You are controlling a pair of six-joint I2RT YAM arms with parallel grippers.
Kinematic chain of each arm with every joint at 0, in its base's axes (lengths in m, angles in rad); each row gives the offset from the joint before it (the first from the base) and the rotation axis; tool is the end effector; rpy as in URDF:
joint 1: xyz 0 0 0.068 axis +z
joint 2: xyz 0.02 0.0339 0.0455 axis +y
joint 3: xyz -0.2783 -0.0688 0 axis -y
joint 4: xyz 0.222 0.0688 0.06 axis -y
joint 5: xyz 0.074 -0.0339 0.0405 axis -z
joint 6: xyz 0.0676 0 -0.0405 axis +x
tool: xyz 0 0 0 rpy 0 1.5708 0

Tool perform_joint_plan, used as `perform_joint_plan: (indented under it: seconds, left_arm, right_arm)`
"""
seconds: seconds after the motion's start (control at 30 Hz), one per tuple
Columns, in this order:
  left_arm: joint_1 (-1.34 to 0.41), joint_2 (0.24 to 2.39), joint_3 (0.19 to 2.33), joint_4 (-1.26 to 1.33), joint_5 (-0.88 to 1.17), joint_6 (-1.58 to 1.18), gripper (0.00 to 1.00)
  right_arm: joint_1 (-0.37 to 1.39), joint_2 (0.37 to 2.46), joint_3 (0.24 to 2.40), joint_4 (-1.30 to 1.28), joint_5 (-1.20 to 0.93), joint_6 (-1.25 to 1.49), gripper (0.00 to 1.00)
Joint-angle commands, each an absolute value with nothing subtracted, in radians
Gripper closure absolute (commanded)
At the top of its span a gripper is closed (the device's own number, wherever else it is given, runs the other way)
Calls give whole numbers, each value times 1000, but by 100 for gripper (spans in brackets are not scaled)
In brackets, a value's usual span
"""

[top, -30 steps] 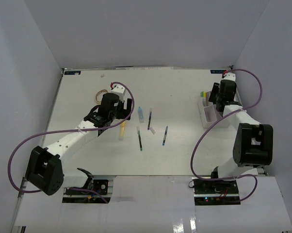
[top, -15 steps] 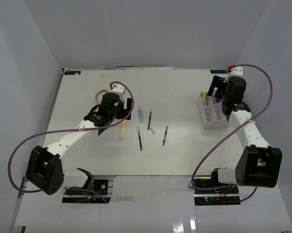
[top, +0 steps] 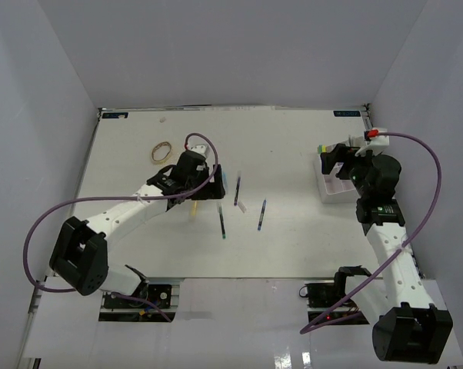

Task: Sort the stationery into containers
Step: Pick up the pen from the center of the board.

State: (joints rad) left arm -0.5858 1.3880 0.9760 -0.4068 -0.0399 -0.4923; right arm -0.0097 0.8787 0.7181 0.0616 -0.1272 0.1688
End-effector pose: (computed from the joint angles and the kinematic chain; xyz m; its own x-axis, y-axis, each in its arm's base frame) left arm 0.2461 -0.1600 0.2499 -0.7867 -0.0448 -0.6157 0.1792 0.9379 -0.2972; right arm 0.2116 0.0065 0.3376 -0.1170 0.1678 -0.9789 -0.0983 0.9788 0.1795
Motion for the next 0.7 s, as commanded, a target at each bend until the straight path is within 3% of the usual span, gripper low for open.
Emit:
perform_joint_plan:
  seconds: [0.0,0.13,0.37,0.53,0.67]
  left_arm:
    - [-687,1414,968,-466,-44,-626,6]
    - [-773,1506,989,-523,-150,-683,6]
    - [-845,1624,980,-551,-256,-784,19]
    - [-888,1673,989,-552,-297,-799,36]
    - [-903,1706,996,-548,-296,-807,56]
  right_arm:
    - [-6,862,677,115,-216,209,7]
    - [-6,874,649,144,-248,225,7]
    - [-2,867,630,164,-261,236,7]
    - [-2,864,627,167,-250,230,7]
    - [-2,870,627,167,-259,232,7]
